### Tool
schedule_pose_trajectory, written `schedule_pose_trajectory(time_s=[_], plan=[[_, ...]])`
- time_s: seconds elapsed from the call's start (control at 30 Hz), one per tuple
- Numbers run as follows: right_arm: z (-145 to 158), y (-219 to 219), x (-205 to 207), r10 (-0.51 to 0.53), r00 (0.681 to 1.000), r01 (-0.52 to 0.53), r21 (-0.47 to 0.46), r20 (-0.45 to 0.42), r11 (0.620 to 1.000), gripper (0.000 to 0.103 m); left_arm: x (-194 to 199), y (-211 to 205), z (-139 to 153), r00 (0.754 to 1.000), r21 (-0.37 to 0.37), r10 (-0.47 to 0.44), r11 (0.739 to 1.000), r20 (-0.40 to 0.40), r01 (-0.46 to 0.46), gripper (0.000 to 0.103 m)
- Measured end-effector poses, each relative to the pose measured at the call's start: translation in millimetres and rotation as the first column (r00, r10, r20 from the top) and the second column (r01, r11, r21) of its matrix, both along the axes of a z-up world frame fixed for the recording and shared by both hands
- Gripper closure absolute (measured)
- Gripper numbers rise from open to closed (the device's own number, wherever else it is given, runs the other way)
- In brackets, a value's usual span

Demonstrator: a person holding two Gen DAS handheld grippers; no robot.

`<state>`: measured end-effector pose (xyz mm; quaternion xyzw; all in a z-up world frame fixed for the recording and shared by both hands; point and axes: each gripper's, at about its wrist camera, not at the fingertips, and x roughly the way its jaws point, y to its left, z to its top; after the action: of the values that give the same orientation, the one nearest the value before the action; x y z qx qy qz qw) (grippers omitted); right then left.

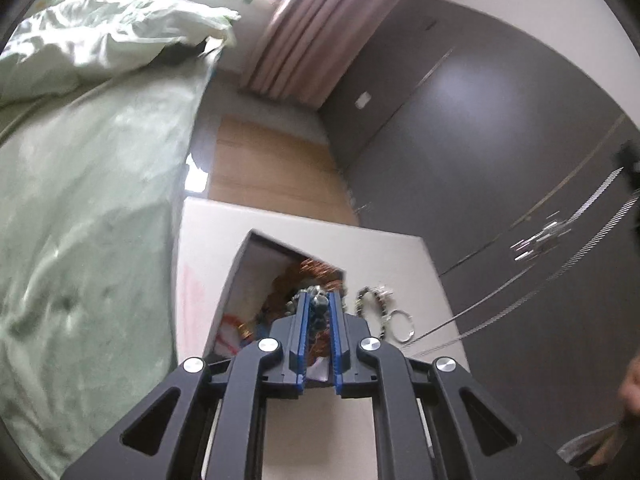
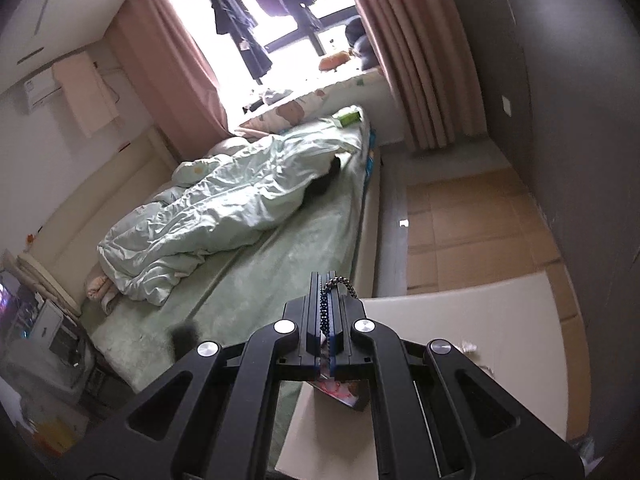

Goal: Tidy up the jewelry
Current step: 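Lower the silver chain into the black box and open both tools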

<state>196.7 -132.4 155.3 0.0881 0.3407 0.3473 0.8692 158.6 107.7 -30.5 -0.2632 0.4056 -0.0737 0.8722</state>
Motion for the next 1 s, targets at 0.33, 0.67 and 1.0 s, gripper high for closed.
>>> schedule_pose_trajectory(time_s=[0.33, 0.67, 1.0], plan=[[57, 39, -15, 0.037, 0.995, -0.034, -0.040, 0.096, 0.999, 0.099, -27, 33, 39, 0.990, -0.030, 0.088, 0.996, 0.109, -0.085, 0.048], [52, 86, -14, 0.077, 0.993, -0.070, -0.079, 0.087, 0.994, 0.099, -42, 64, 53, 0.980, -0.064, 0.151, 0.988, 0.129, -0.144, 0.048], [-44, 113, 16, 0.085, 0.993, -0.097, -0.166, -0.081, 0.981, 0.099, -52, 83, 53, 0.975, -0.085, 0.185, 0.981, 0.120, -0.176, 0.048]])
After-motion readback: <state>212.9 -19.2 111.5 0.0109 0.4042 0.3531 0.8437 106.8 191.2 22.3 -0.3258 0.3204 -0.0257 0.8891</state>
